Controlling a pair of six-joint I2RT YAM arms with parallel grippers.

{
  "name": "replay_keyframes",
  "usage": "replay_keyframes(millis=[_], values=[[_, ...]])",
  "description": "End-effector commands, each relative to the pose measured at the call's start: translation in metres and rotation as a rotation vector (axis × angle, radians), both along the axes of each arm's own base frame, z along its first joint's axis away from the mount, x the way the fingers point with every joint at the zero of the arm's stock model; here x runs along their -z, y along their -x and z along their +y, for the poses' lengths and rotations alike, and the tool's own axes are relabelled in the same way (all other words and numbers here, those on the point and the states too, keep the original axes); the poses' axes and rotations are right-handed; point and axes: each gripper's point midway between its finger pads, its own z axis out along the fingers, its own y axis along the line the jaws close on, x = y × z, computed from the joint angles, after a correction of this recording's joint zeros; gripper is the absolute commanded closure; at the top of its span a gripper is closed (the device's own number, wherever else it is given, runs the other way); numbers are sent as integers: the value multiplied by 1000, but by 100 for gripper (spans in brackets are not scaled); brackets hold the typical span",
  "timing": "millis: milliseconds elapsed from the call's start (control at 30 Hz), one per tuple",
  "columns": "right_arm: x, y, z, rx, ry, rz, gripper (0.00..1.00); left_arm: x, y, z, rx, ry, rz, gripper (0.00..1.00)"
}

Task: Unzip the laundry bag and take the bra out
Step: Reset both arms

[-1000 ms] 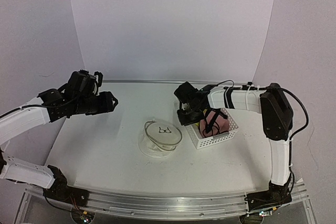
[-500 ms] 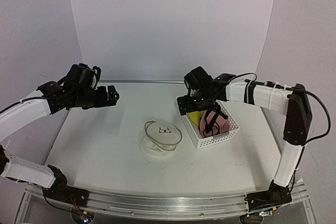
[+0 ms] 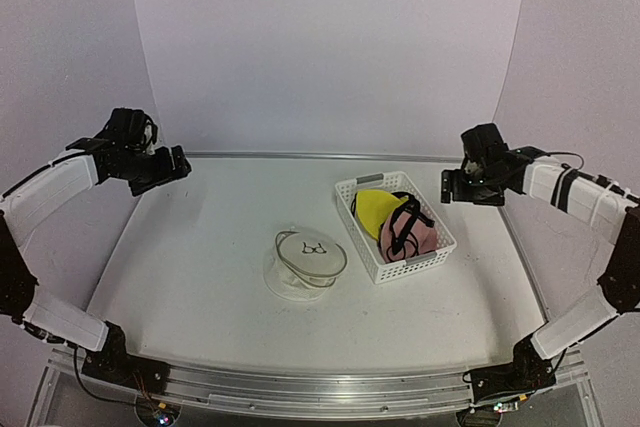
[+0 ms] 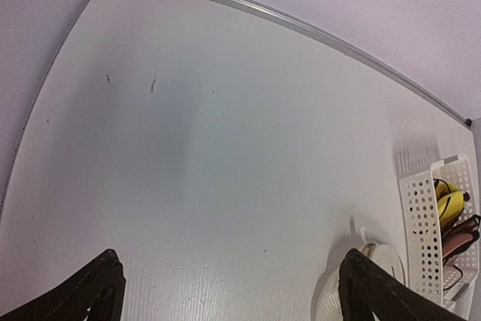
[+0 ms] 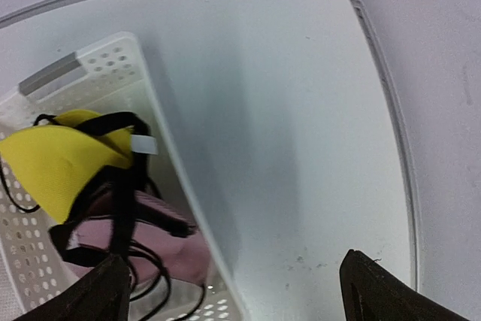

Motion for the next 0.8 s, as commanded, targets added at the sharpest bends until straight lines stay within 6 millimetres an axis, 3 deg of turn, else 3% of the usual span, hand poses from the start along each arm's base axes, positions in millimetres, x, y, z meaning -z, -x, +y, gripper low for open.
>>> replay_keyframes(millis=[0,133,300,433,633,767], values=[[-37,12,-53,105,9,-164,2,-22,-17,26,-23,77,-76,1],[-54,40,-69,147,-21,-309,2,-21,-13,48,-69,49,-95,1],[-55,74,-66,139,-156,-368,2,-37,10,45,-29,61,-186,1],[-52,98,-77,180,-197,-411,2,-52,36,44,-20,87,-310,1],[-63,111,-78,165,-238,-479,2,-47,74,46,-14,101,-393,1],[-66,111,-75,138,-229,-477,2,-46,87,49,-24,99,-426,0]])
